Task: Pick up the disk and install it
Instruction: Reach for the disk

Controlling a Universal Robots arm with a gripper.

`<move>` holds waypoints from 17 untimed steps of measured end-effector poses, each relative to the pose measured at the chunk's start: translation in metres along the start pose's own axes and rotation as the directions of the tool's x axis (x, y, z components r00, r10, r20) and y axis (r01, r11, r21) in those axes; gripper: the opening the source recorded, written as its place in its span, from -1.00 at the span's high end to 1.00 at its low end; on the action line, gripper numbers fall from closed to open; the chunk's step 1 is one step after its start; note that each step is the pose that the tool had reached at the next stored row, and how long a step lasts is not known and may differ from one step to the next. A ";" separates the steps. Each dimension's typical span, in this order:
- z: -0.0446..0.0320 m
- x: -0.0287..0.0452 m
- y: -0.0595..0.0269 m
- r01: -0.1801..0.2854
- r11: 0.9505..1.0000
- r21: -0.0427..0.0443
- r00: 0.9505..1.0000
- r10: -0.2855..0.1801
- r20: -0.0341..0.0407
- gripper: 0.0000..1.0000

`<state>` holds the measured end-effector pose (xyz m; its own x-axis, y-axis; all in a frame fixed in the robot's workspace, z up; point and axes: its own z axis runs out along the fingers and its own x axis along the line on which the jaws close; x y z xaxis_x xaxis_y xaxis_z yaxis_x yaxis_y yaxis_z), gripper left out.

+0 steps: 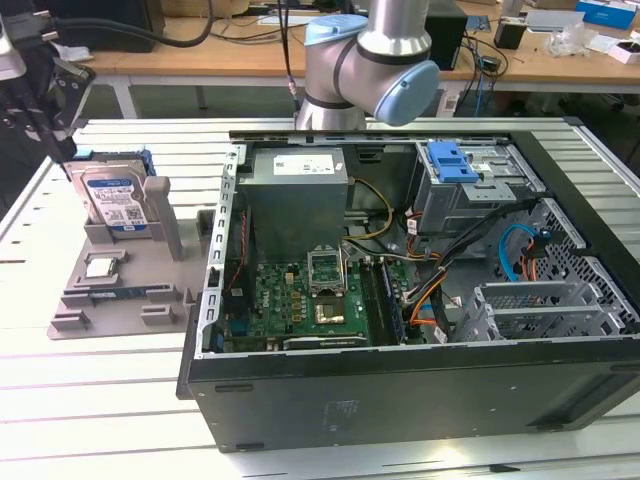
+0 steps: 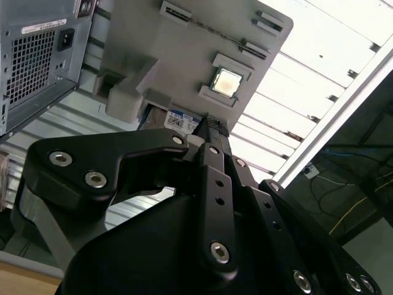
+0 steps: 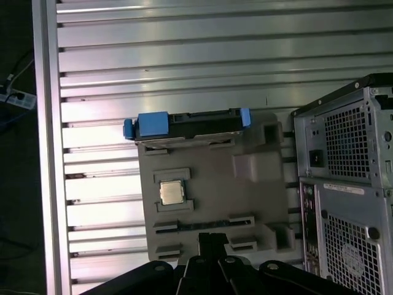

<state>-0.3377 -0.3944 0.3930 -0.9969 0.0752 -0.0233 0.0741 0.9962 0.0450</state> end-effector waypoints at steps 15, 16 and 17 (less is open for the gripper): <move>0.0021 0.0220 0.0247 0.000 1.000 0.000 1.000 0.000 0.000 0.79; 0.0023 0.0228 0.0266 0.000 1.000 0.000 1.000 0.000 0.000 0.79; 0.0026 0.0236 0.0289 0.000 1.000 0.000 1.000 0.000 0.000 0.79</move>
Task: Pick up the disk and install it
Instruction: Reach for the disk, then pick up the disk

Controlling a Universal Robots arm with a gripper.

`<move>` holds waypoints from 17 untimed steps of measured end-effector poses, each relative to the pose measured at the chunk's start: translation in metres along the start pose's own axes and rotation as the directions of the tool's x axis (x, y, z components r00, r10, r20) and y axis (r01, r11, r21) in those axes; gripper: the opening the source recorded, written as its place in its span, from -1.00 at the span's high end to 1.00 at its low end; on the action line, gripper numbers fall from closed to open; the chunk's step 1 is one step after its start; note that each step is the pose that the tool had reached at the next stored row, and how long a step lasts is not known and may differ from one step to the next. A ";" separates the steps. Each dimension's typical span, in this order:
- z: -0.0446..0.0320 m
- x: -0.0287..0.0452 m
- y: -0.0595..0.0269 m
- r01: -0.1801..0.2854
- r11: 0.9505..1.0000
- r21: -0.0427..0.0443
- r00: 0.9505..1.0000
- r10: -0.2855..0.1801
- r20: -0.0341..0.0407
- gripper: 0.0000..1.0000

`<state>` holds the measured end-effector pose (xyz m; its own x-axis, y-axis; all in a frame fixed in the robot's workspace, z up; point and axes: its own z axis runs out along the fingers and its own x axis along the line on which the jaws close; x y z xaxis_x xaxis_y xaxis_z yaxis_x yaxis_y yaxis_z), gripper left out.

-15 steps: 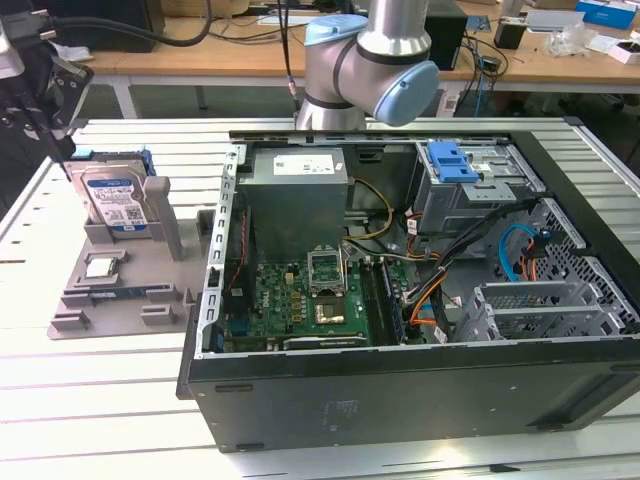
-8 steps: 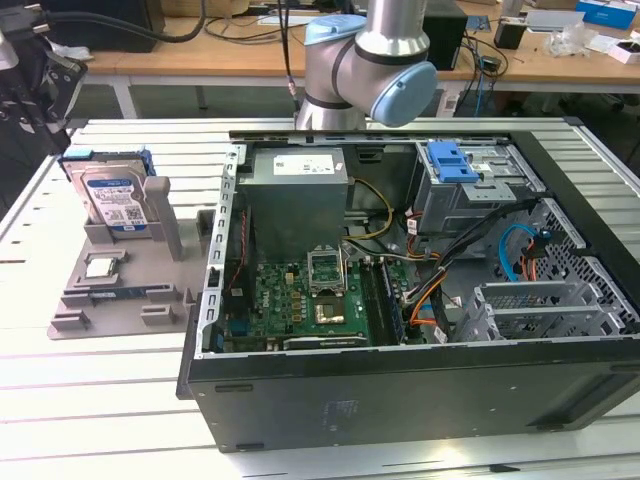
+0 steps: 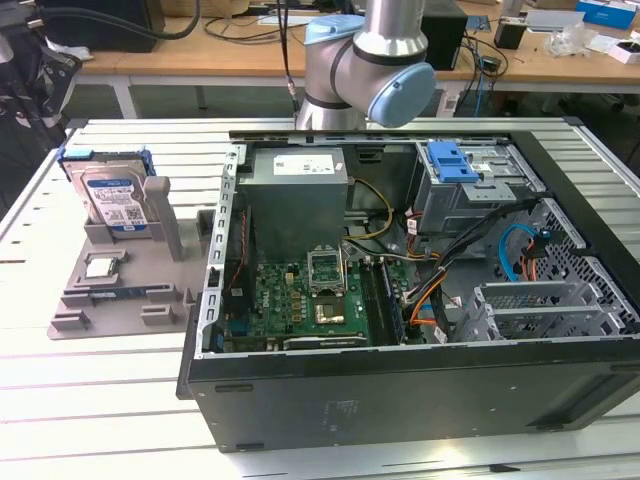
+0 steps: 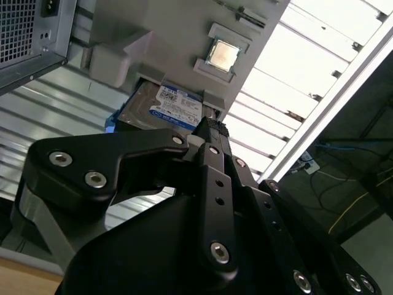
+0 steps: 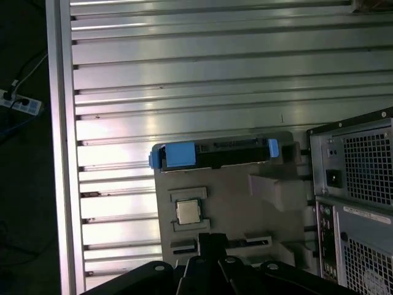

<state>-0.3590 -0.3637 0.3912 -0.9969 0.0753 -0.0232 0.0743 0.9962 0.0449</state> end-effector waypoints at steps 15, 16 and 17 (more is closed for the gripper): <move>0.0014 0.0057 0.0103 0.000 1.000 0.000 1.000 0.000 0.000 0.79; 0.0014 0.0057 0.0102 0.000 1.000 0.000 1.000 0.000 0.000 0.79; 0.0014 0.0057 0.0103 0.000 1.000 0.000 1.000 0.000 0.000 0.79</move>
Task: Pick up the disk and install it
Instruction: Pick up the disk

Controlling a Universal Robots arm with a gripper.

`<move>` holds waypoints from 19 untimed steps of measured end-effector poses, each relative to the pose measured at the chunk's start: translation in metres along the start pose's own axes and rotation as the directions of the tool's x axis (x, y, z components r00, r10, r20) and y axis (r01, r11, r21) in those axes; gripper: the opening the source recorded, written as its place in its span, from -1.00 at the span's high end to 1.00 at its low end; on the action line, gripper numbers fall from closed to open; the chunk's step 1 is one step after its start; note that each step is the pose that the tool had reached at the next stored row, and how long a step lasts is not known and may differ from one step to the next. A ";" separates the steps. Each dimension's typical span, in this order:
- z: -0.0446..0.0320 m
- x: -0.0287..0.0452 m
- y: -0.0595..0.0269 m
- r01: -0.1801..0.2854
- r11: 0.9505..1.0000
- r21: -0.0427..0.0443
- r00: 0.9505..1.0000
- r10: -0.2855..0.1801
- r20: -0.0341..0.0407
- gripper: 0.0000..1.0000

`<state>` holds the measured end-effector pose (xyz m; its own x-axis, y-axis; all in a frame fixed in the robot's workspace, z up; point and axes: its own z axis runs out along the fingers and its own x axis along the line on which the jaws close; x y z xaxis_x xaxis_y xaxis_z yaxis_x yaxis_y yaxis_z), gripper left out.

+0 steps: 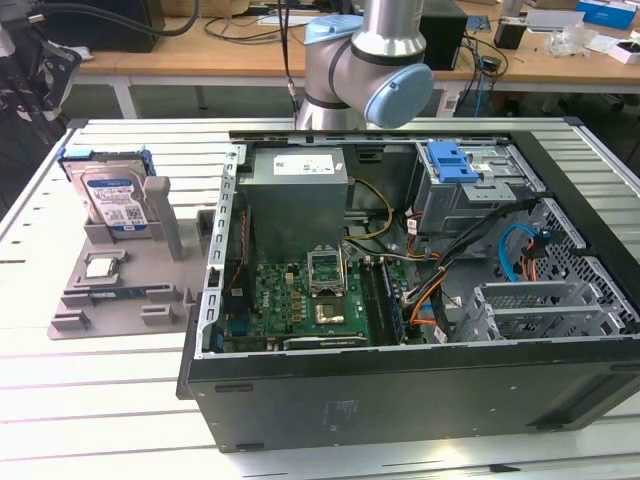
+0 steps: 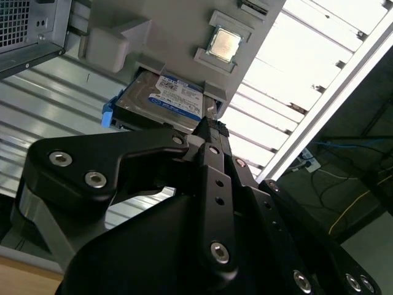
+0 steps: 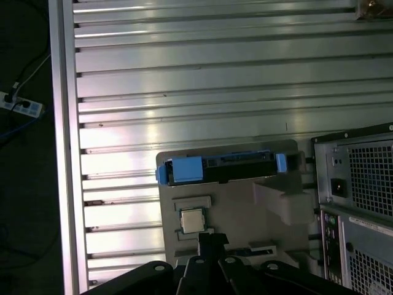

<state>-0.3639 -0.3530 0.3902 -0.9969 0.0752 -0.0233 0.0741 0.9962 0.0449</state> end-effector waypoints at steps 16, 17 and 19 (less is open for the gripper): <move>0.0000 0.0001 0.0000 0.267 0.964 -0.008 0.964 -0.267 -0.011 0.79; 0.0000 0.0002 0.0000 0.315 0.949 -0.010 0.949 -0.316 -0.013 0.79; 0.0000 0.0001 0.0000 0.373 0.928 -0.012 0.928 -0.373 -0.015 0.79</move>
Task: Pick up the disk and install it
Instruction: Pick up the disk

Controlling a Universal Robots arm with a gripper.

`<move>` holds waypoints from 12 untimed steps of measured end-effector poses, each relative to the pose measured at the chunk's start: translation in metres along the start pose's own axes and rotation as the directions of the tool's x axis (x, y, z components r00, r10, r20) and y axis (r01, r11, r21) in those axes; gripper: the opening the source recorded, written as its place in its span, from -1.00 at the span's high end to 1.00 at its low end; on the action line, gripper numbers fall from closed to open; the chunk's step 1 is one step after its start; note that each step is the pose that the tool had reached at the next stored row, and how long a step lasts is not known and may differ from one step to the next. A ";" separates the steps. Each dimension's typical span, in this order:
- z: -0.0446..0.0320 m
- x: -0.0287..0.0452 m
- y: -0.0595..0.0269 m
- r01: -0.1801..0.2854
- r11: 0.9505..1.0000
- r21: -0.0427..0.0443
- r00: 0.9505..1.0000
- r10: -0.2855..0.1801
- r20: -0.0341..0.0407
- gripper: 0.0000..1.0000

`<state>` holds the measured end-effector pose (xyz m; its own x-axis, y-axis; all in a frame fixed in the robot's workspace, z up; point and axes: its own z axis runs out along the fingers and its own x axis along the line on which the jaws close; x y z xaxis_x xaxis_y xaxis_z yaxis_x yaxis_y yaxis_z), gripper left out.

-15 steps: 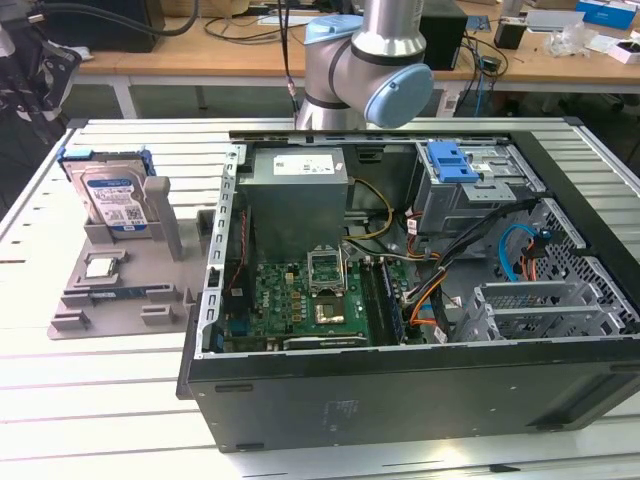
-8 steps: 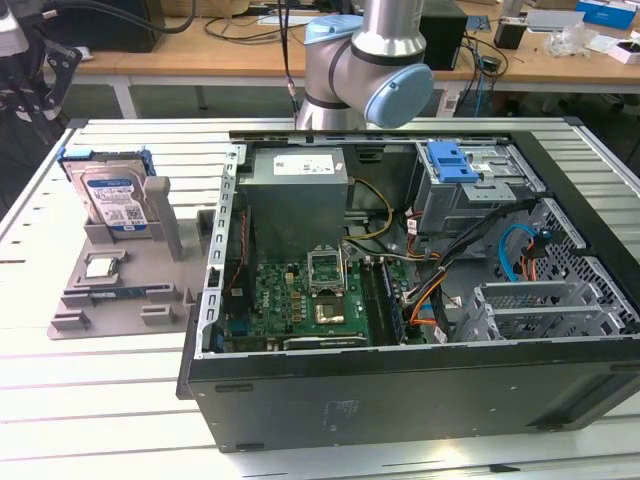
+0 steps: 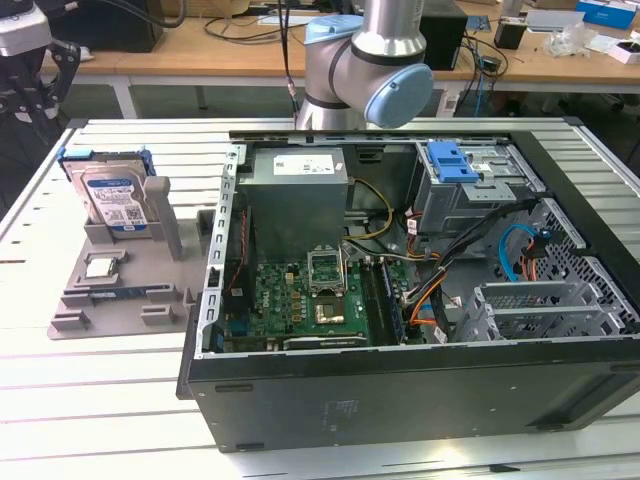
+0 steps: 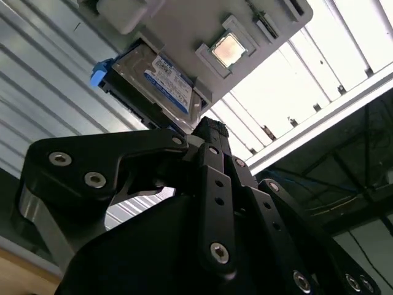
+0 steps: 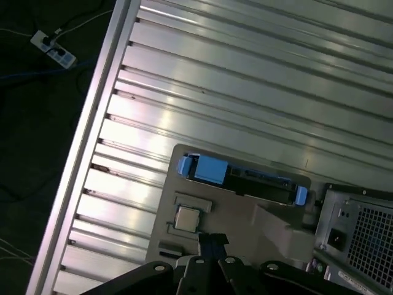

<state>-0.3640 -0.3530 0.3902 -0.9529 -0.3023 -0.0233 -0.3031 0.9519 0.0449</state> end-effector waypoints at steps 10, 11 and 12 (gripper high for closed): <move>0.0000 0.0000 0.0000 0.199 0.980 -0.006 0.980 -0.199 -0.009 0.79; 0.0000 0.0000 0.0000 0.219 0.976 -0.006 0.976 -0.219 -0.009 0.79; 0.0000 0.0000 0.0000 0.232 0.973 -0.007 0.973 -0.232 -0.010 0.79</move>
<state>-0.3640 -0.3530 0.3902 -0.8565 -0.5156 -0.0233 -0.5161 0.8553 0.0449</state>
